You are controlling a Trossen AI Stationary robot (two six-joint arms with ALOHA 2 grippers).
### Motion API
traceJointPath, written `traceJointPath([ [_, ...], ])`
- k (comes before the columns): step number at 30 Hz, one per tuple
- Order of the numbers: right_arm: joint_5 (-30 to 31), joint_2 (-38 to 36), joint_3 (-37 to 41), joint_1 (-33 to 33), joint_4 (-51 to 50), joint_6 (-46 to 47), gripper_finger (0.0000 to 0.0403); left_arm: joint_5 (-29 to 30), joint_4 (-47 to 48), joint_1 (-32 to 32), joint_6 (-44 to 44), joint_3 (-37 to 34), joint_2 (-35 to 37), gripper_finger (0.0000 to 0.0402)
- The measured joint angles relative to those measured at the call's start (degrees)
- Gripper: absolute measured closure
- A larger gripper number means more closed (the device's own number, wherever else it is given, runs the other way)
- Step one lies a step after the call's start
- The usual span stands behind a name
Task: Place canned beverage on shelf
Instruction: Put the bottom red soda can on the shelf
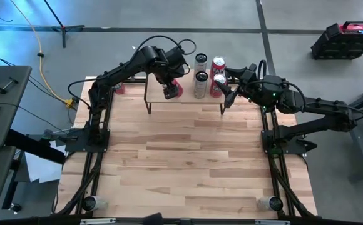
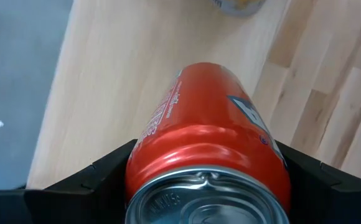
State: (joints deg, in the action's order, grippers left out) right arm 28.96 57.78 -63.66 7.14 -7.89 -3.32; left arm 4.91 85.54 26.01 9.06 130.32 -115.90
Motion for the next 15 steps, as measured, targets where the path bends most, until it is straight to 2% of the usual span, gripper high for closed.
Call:
traceJointPath([
  [7, -0.01, 0.00, 0.00, -0.04, -0.01, 2.04, 0.0116, 0.59, 3.89, 1.04, 0.49, -0.02, 0.00, 0.0119],
  [15, -0.01, 0.00, 0.00, -0.04, -0.02, 3.36, 0.0116, 2.05, 3.62, 0.95, 1.54, -0.02, 0.00, 0.0119],
])
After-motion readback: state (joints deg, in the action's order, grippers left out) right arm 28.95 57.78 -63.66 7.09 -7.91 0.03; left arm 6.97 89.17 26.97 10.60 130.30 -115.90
